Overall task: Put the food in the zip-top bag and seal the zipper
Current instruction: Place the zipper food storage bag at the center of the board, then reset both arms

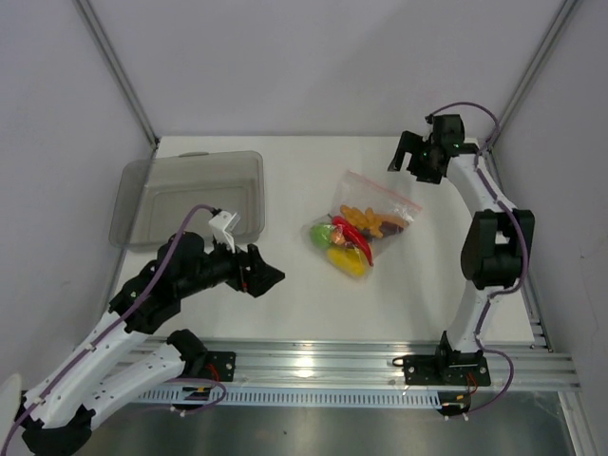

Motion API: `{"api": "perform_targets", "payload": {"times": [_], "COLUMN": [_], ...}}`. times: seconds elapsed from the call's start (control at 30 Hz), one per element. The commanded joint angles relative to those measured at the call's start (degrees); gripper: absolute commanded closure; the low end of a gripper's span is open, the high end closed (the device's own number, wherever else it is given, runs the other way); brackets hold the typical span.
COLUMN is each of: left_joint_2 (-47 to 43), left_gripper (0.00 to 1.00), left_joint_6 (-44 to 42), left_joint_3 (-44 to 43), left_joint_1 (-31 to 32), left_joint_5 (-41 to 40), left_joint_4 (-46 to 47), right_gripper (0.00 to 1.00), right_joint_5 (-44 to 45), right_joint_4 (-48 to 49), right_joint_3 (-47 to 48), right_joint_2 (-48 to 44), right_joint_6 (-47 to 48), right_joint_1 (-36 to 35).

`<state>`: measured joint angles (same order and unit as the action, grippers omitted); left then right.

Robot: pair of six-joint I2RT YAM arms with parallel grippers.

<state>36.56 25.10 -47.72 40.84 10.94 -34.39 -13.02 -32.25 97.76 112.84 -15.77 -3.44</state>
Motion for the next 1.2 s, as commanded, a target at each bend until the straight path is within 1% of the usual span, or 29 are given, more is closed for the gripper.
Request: {"api": "perform_targets", "payload": {"times": [0.0, 0.1, 0.13, 0.17, 0.2, 0.27, 0.3, 0.33, 0.37, 0.4, 0.43, 0.47, 0.5, 0.53, 0.57, 0.6, 0.63, 0.67, 0.7, 0.73, 0.77, 0.8, 0.83, 0.87, 0.9, 0.97, 1.03, 1.1, 1.17], "left_joint_2": [2.4, 6.2, 7.3, 8.4, 10.5, 12.3, 13.1, 13.0, 12.5, 11.7, 9.4, 7.9, 6.4, 3.0, 1.3, -0.5, -2.3, -6.3, -8.6, -10.8, -15.2, -17.6, -19.9, -22.3, -27.1, -32.2, -39.2, -44.2, -46.7], "left_gripper": [0.01, 0.01, 0.0, 0.0, 0.0, 0.0, 0.01, 0.0, 0.01, 0.0, 0.01, 0.01, 0.01, 0.01, 0.01, 0.01, 0.0, 0.01, 0.0, 0.0, 0.01, 0.0, 0.0, 0.0, 0.01, 0.01, 0.01, 0.01, 0.0], "left_joint_6": [1.9, 2.4, 2.4, 2.3, 2.3, 2.6, 3.3, 3.9, 4.4, 4.9, 5.3, 5.6, 5.8, 5.9, 6.5, 6.6, 6.7, 6.9, 7.2, 7.2, 7.5, 7.5, 7.6, 7.8, 8.7, 11.0, 12.4, 13.8, 14.5], "left_joint_3": [-2.6, -5.1, -6.2, -7.7, -8.3, -9.9, -9.8, -9.2, -5.9, -4.3, -2.6, -1.0, 4.7, 6.6, 10.0, 13.5, 16.8, 18.6, 21.9, 25.2, 27.0, 28.5, 32.5, 33.9, 36.9, 41.0, 45.2, 46.9, 49.2], "left_joint_1": [-5.2, -10.3, -11.1, -11.9, -13.0, -14.1, -15.1, -15.5, -16.0, -16.6, -16.8, -16.9, -17.3, -17.3, -17.3, -17.3, -17.3, -17.3, -17.3, -17.2, -17.3, -17.3, -17.3, -17.3, -17.3, -17.3, -17.3, -17.3, -17.3], "left_joint_5": [3.7, 6.0, 5.8, 5.7, 5.2, 2.8, 1.9, 0.5, 0.3, 0.0, -1.7, -2.1, -2.2, -2.2, -1.9, -1.4, -0.8, -0.1, 0.1, 0.3, 0.4, 0.5, 0.5, 0.6, 0.6, -0.3, -2.2, -2.7, -2.2], "left_joint_4": [5.6, 8.8, 9.3, 10.0, 11.0, 12.0, 14.5, 16.4, 19.2, 22.2, 27.9, 30.9, 33.7, 39.0, 41.0, 42.9, 44.5, 47.0, 48.5, 49.8, 51.7, 52.5, 53.1, 53.6, 55.7, 57.0, 56.6, 54.7, 54.0], "right_gripper": [0.01, 0.01, 0.01, 0.01, 0.01, 0.01, 0.01, 0.01, 0.01, 0.01, 0.01, 0.01, 0.01, 0.01, 0.01, 0.01, 0.01, 0.01, 0.01, 0.01, 0.0, 0.01, 0.01, 0.01, 0.01, 0.0, 0.01, 0.01, 0.01], "right_joint_5": [6.2, 7.8, 6.6, 6.2, 6.1, 7.9, 8.9, 9.2, 9.7, 9.9, 10.1, 9.7, 7.2, 5.7, 4.2, 2.6, 2.2, 2.0, 2.5, 3.3, 4.0, 5.1, 6.1, 7.0, 9.2, 11.6, 15.2, 16.4, 18.7], "right_joint_4": [-1.4, -0.6, -0.3, 0.2, 0.3, 0.2, 0.5, 1.0, 1.6, 3.4, 4.5, 5.9, 9.5, 11.5, 13.4, 16.7, 18.2, 19.6, 20.6, 21.7, 21.9, 22.0, 21.8, 20.7, 19.9, 17.6, 16.1, 15.8, 14.9], "right_joint_3": [-6.8, -12.7, -16.8, -18.8, -20.7, -26.3, -28.2, -30.3, -34.8, -37.1, -39.5, -44.5, -47.3, -50.1, -55.7, -58.4, -61.0, -63.6, -68.5, -70.7, -72.6, -75.9, -77.4, -78.5, -79.6, -81.9, -82.8, -83.7, -84.3], "right_joint_2": [-11.7, -21.2, -23.5, -28.3, -30.6, -35.2, -40.4, -43.0, -45.8, -51.9, -55.0, -58.1, -64.3, -67.5, -70.5, -76.6, -79.5, -82.6, -85.6, -91.0, -93.6, -95.9, -98.2, -102.6, -104.8, -110.0, -110.4, -110.7, -110.7], "right_joint_6": [1.0, -0.7, -1.2, -2.0, -2.4, -3.1, -3.9, -4.5, -5.1, -6.3, -6.8, -7.3, -7.9, -8.0, -8.0, -8.6, -8.8, -9.3, -9.7, -11.4, -12.1, -12.6, -13.1, -14.1, -14.5, -16.7, -18.8, -21.5, -22.6], "right_joint_1": [0.2, 0.1, -0.1, -0.3, -1.2, -2.4, -3.8, -4.6, -5.4, -6.5, -8.3, -9.2, -9.9, -11.0, -11.6, -12.4, -13.2, -14.6, -15.4, -16.1, -16.9, -17.4, -17.7, -18.1, -18.7, -19.2, -19.5, -19.7, -20.1]}}
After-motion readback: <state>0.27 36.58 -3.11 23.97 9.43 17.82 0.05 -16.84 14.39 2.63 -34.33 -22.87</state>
